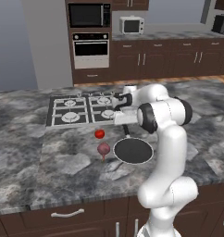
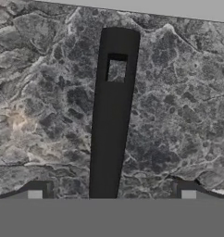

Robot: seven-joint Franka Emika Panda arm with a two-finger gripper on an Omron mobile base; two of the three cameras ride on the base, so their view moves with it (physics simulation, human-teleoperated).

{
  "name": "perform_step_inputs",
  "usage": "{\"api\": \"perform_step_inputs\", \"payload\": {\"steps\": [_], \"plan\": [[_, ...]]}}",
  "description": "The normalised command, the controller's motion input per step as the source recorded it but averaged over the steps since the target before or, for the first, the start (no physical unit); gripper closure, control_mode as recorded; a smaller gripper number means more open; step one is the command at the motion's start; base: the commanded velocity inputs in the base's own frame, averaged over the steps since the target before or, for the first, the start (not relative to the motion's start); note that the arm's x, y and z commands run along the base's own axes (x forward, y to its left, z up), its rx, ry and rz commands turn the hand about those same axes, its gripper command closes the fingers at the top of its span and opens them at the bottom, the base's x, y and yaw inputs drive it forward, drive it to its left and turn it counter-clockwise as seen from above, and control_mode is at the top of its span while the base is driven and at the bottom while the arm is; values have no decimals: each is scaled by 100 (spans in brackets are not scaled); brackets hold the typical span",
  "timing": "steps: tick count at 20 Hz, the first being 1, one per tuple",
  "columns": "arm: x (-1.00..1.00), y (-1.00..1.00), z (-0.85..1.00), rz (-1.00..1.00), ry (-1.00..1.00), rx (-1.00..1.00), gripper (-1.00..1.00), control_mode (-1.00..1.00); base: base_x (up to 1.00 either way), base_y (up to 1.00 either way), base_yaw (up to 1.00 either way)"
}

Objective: Place the pan on the rear right burner on the stove. Then place the tomato and the onion in the pan and turn on the rear right burner.

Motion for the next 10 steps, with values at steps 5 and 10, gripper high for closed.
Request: {"api": "perform_step_inputs", "payload": {"steps": [5,10], "plan": [[5,3,-35,-7,3,0,-100,-100,0,0,0],[2,2,-28,-7,2,0,-100,-100,0,0,0]]}}
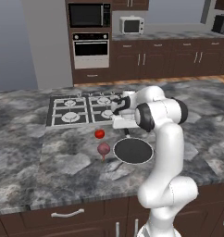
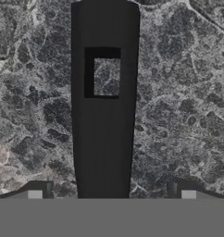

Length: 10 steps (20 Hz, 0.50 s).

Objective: Place the pan on the rear right burner on the stove. Then place the tomato and the onion in the pan and turn on the rear right burner.

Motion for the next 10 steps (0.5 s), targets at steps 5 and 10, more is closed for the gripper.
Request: {"api": "perform_step_inputs", "payload": {"steps": [5,10], "plan": [[0,0,0,0,1,0,-100,-100,0,0,0],[0,0,0,0,0,0,100,-100,0,0,0]]}}
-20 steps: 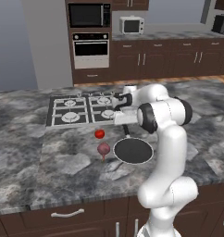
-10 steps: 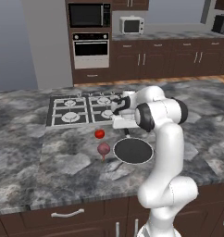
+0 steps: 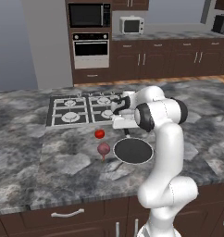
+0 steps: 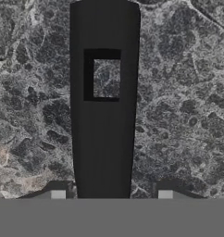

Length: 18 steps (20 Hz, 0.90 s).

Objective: Place the pan on the rear right burner on the stove. Then place the tomato and the onion in the pan and turn on the rear right burner.

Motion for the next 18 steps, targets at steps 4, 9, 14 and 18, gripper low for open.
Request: {"api": "perform_step_inputs", "payload": {"steps": [4,9,14,18], "plan": [[0,0,0,0,1,0,100,-100,0,0,0],[17,-1,4,9,3,0,100,-100,0,0,0],[31,0,41,2,6,0,100,-100,0,0,0],[22,0,46,0,20,-1,100,-100,0,0,0]]}}
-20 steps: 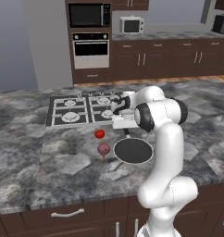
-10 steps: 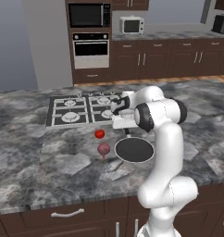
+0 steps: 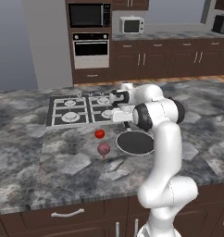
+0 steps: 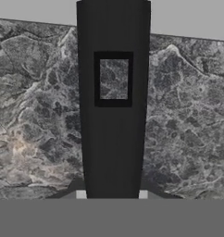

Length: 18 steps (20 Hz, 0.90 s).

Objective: Place the pan on the rear right burner on the stove. Then place the tomato and the onion in the pan and turn on the rear right burner.

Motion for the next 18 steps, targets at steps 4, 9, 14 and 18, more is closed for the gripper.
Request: {"api": "perform_step_inputs", "payload": {"steps": [4,9,14,18], "plan": [[4,-1,31,0,26,-6,100,-100,0,0,0],[-19,-19,43,0,8,0,100,-100,0,0,0],[-25,-22,43,0,-1,5,100,-100,0,0,0],[-54,-12,49,2,-10,6,100,-100,0,0,0]]}}
